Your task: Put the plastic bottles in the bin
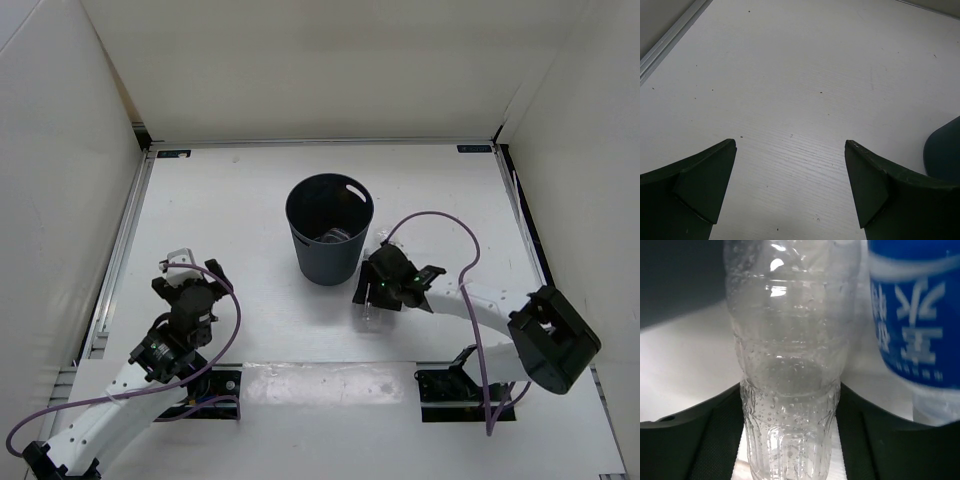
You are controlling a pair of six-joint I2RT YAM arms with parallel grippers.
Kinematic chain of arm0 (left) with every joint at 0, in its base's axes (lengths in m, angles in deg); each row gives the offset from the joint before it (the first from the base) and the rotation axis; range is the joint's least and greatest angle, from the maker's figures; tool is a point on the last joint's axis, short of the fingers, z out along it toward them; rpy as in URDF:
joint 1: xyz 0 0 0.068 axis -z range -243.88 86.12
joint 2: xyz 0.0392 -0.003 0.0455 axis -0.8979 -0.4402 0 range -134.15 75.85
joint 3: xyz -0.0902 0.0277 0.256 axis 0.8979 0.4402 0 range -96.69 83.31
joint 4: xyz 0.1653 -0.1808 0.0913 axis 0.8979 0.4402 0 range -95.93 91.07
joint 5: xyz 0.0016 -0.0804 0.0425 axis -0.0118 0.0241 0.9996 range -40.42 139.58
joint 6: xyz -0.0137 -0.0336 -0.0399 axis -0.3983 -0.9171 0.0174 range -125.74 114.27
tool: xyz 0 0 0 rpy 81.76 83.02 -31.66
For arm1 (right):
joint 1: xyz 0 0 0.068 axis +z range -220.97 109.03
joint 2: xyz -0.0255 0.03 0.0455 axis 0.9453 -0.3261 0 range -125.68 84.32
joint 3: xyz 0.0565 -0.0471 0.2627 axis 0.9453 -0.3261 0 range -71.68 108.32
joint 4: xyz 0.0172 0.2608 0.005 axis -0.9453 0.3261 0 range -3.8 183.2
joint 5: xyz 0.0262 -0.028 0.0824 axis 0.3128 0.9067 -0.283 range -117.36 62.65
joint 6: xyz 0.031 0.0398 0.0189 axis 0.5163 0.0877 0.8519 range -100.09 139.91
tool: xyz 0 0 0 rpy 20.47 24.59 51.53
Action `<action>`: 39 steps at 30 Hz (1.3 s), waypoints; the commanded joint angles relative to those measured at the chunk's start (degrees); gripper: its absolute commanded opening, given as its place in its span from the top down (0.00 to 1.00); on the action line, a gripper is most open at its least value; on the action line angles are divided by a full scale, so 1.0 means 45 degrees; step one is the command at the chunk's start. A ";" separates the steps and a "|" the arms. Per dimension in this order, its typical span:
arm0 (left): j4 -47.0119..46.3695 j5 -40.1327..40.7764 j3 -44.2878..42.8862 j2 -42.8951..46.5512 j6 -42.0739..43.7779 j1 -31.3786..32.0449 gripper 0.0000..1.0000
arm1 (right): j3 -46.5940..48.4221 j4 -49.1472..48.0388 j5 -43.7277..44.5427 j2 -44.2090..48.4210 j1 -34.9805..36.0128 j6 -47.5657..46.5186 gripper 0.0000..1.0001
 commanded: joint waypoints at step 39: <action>-0.0285 -0.0220 -0.0171 -0.0633 0.0095 -0.0044 0.00 | 0.8263 -0.1305 0.6238 0.4299 0.2117 -0.6257 0.49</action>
